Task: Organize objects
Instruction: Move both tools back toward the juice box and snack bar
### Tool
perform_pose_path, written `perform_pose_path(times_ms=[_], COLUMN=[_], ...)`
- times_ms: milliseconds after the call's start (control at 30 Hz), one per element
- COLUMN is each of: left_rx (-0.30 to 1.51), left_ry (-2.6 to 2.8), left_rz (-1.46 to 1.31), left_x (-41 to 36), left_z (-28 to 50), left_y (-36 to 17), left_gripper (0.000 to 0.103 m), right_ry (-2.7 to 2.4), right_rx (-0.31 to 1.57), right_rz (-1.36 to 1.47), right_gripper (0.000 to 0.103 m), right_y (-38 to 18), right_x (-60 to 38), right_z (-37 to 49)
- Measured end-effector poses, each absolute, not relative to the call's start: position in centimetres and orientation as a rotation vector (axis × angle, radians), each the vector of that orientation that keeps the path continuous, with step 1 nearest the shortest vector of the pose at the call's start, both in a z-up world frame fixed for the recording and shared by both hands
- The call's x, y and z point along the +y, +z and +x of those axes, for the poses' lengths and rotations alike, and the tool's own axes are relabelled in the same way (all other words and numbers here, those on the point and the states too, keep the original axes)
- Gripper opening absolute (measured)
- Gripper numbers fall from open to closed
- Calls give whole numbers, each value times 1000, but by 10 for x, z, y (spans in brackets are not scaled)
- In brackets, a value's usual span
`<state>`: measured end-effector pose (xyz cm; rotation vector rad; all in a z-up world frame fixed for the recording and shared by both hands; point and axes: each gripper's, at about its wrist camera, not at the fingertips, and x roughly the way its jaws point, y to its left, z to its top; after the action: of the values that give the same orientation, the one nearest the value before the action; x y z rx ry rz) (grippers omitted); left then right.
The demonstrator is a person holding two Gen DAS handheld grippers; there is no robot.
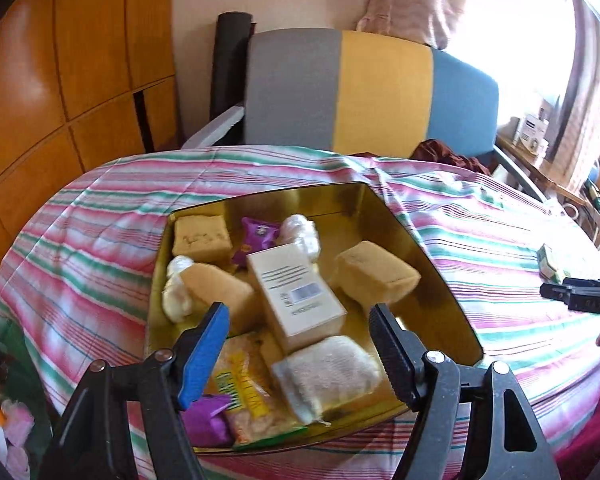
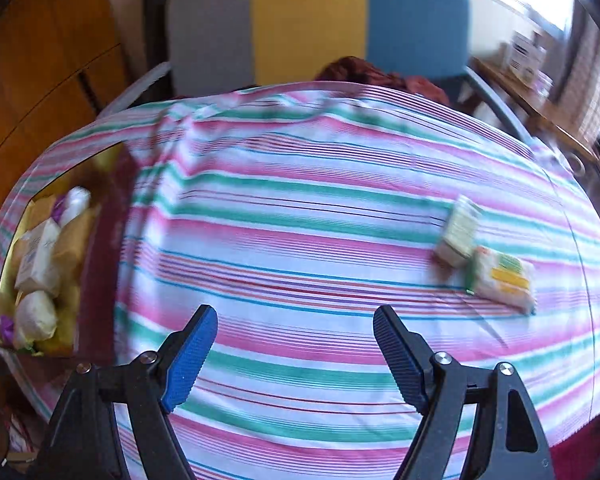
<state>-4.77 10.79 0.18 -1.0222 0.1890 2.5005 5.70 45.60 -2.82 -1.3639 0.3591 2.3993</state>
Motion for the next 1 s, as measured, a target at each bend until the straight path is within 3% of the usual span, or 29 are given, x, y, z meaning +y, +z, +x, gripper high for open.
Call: perform_pose_path(times_ms=[333,467,1000], left_rx=[279,299,412], left_ry=[2395,2345,2079], left_rz=[-987,-970,-960], left_x=[156,180,336], left_z=[-33,-28,-14], left_y=[6,9,-3], left_gripper=[78,78,77], right_ry=[2160,1964,1769], right_rx=[494,686,1030], right_rz=[-1112,-1009,-819], right_gripper=[82,82,82], right_y=[-24,-39,-48], right_x=[557,593,630], right_z=[109,143,203])
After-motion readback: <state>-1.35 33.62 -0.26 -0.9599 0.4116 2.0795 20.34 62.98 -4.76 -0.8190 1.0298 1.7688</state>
